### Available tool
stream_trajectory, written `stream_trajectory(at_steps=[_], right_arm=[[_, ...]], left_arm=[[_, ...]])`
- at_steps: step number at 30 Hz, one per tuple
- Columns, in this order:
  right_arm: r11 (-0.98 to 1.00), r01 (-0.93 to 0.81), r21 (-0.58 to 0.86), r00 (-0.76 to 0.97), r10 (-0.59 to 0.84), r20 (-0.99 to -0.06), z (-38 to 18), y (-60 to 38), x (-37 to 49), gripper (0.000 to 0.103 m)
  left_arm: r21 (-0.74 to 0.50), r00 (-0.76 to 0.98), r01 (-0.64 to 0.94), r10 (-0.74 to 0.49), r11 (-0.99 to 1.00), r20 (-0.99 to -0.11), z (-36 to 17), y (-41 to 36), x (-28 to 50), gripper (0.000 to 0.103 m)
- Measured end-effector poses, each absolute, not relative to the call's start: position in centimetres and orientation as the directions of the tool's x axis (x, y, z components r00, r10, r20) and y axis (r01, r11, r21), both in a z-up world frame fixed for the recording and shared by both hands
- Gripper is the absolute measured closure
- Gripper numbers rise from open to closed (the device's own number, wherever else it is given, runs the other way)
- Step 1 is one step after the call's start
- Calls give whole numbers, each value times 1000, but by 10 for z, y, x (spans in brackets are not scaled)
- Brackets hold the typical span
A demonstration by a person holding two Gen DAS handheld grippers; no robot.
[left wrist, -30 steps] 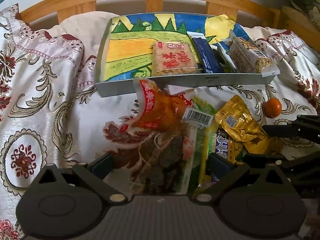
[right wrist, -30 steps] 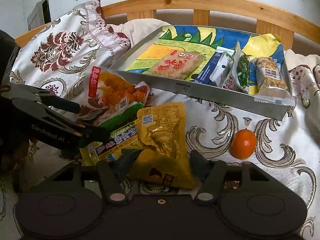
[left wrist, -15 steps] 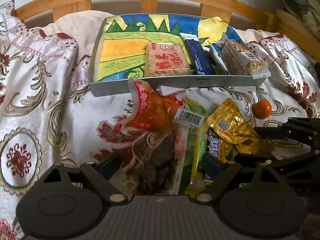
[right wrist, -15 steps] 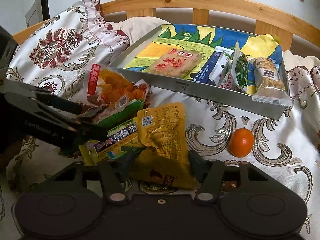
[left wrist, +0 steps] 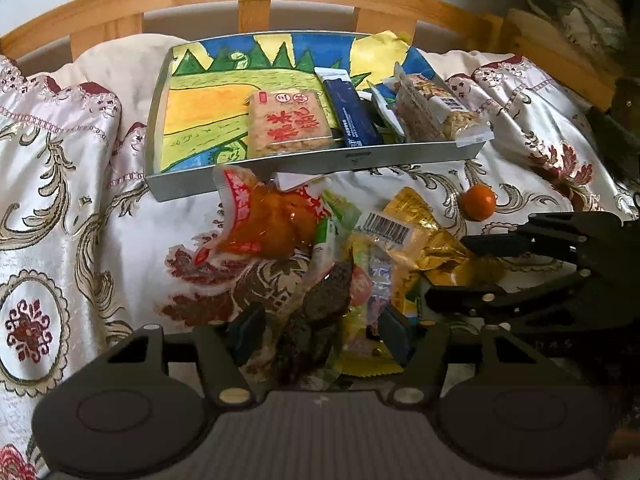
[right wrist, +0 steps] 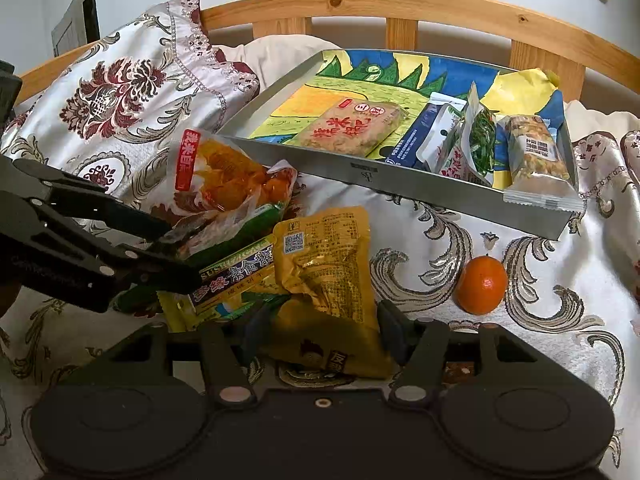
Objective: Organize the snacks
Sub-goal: 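Close the right tool on the gold foil packet while the left tool grasps the dark strip bag, then lift the gold foil packet with the right tool while the left tool lifts the dark strip bag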
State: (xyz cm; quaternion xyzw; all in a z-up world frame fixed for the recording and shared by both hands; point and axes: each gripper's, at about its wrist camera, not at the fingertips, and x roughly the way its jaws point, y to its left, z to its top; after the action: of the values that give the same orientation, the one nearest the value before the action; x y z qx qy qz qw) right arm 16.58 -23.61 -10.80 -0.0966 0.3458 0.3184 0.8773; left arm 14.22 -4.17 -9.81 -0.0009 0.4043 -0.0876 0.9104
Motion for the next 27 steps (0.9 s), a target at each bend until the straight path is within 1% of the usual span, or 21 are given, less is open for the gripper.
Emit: stream_trajectory(at_steps=[2,4,5,8,12,16,19,20,27], right_arm=[[776,-629,51,558,496,-666,-108,-236,166,40],[774,-631,58,556,503,-662,-109,-238,167,38],[775,-629,67,553,506,-661,-109,-239,167,37],[776,-624,91,547,517,-658,-109,-241,169,38],[775,-626,85,547,515,-660,-108,-241,168,41],[767,-641,20,563,488,-667,-109,-235,162,43],[759,-651,-28,578,471,-666,-109,-231,156,44],[756,-653,-42,584,467,-664,-109,-230,155,44],[740,-663,-115,612,447,-653,-111,-224,147,44]], left_arm=[[-96,640,158,-176,983,-748,-101,-38,147,28],[-109,627,167,-191,980,-755,-104,-35,150,28],[-113,619,172,-197,979,-760,-105,-34,152,29],[-133,606,187,-221,973,-764,-103,-31,154,36],[-127,604,204,-227,971,-764,-99,-32,151,38],[-98,619,183,-192,978,-761,-93,-32,146,40],[-98,633,164,-181,982,-753,-88,-29,143,43],[-95,638,157,-175,983,-750,-86,-28,142,49],[-96,651,125,-154,988,-743,-86,-19,137,52]])
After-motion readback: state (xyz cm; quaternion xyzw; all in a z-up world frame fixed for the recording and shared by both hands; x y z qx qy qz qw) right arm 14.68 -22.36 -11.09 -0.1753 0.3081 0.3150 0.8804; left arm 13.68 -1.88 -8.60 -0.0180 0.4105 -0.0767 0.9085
